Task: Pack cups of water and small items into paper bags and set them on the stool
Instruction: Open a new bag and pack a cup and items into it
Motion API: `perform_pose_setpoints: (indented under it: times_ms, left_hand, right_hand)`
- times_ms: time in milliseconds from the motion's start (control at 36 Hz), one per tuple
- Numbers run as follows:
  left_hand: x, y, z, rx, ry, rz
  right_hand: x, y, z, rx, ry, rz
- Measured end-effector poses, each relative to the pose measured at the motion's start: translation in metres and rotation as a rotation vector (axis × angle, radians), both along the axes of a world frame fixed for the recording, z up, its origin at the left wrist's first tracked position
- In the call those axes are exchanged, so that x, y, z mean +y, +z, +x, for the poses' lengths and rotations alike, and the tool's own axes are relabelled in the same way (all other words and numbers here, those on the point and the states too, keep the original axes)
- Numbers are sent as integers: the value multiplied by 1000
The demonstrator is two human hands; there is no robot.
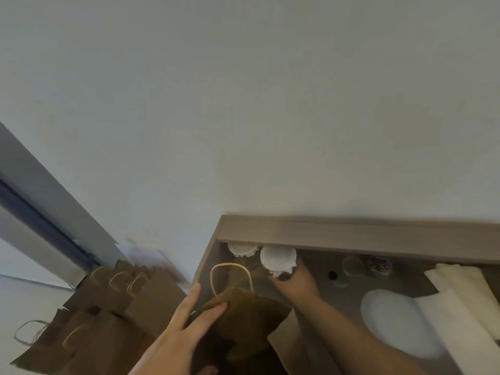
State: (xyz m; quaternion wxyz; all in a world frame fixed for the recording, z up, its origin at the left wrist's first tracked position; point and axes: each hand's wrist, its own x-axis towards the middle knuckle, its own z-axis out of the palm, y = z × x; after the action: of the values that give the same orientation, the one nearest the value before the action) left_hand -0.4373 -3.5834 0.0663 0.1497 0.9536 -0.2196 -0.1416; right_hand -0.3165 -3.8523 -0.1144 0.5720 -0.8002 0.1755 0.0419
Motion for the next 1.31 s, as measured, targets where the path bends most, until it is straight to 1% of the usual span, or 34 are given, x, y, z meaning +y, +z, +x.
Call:
perform_pose_setpoints:
  times_ms: [56,139,194,278,389,417,472,528,583,694,750,806,833,889,972,1083,1194,1306]
  left_hand:
    - [-3,2,4,-18,-24,87]
    - [0,0,9,-47,-55,88]
    - [4,-2,14,-35,-86,95]
    - [5,0,16,-22,-120,138]
    - [15,-3,19,-65,-154,133]
    - [17,-4,20,-65,-166,141]
    - [21,-6,23,-84,-201,149]
    - [21,-4,25,-85,-219,148]
    - [22,-2,25,-70,-241,152]
    - [27,1,29,-62,-286,129]
    - [29,0,33,-46,-297,94]
    - [31,1,35,-26,-307,78]
    - [32,1,36,-17,-310,76]
    - [33,4,38,-7,-315,86]
    - [37,8,40,-6,-314,105]
    - [45,13,40,30,-277,79]
    - [50,14,38,25,-255,42]
    - [50,16,35,4,-249,38]
  right_hand:
    - [-3,-4,-14,1,1,-20]
    - [-12,-15,-39,14,-18,-30]
    - [-17,-14,-60,35,-35,-46]
    - [-21,11,-97,108,-27,-121]
    - [-27,22,-135,249,-31,-178]
    - [-26,23,-142,264,-64,-171]
    - [-23,25,-154,228,-123,-156]
    - [-24,34,-161,251,-77,-172]
    - [-29,44,-169,317,-23,-196]
    - [-52,70,-190,465,-44,-403]
    - [-55,89,-190,410,-119,-502]
    - [-45,111,-180,262,-156,-624]
    - [-38,120,-173,200,-135,-677]
    - [-25,125,-155,154,-32,-747]
    - [-11,122,-132,238,100,-780]
    - [1,117,-120,358,188,-851]
    - [6,114,-114,426,189,-895]
    - [6,112,-108,486,151,-830]
